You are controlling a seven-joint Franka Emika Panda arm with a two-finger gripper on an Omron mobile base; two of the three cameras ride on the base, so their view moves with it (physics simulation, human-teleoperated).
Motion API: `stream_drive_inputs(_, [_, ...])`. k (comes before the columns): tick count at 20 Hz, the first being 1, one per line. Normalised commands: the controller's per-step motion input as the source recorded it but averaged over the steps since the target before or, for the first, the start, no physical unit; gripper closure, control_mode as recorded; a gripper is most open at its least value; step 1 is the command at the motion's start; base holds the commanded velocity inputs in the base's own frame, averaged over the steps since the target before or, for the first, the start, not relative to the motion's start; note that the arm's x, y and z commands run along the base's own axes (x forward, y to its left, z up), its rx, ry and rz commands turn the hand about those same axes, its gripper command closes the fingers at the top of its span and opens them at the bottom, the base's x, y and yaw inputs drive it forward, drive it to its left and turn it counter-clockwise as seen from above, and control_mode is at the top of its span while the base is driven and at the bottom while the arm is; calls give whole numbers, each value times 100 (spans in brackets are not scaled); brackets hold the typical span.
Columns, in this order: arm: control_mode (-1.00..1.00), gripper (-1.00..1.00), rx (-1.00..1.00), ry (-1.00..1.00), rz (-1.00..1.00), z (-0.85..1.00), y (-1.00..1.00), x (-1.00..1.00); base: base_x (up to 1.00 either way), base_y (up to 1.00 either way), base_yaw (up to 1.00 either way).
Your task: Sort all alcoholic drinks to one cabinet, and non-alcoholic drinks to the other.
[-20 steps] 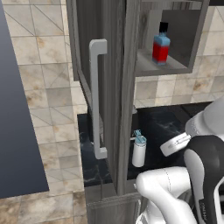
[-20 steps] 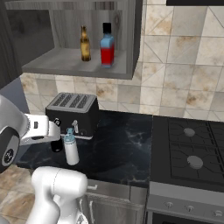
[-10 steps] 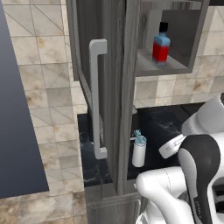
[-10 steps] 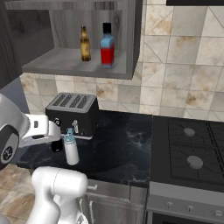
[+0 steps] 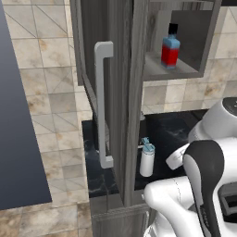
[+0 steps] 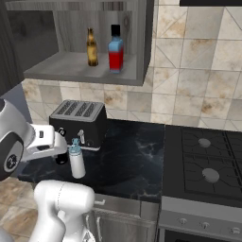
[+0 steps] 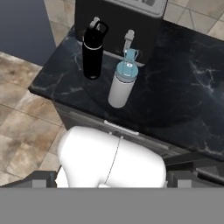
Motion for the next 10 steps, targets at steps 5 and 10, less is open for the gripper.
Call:
stream_drive_inputs(5, [-100, -100, -1, -2, 0, -25, 0, 2, 0, 0, 0])
stream_drive_inputs(10, [-100, -100, -1, -5, 0, -24, 0, 3, 0, 0, 0])
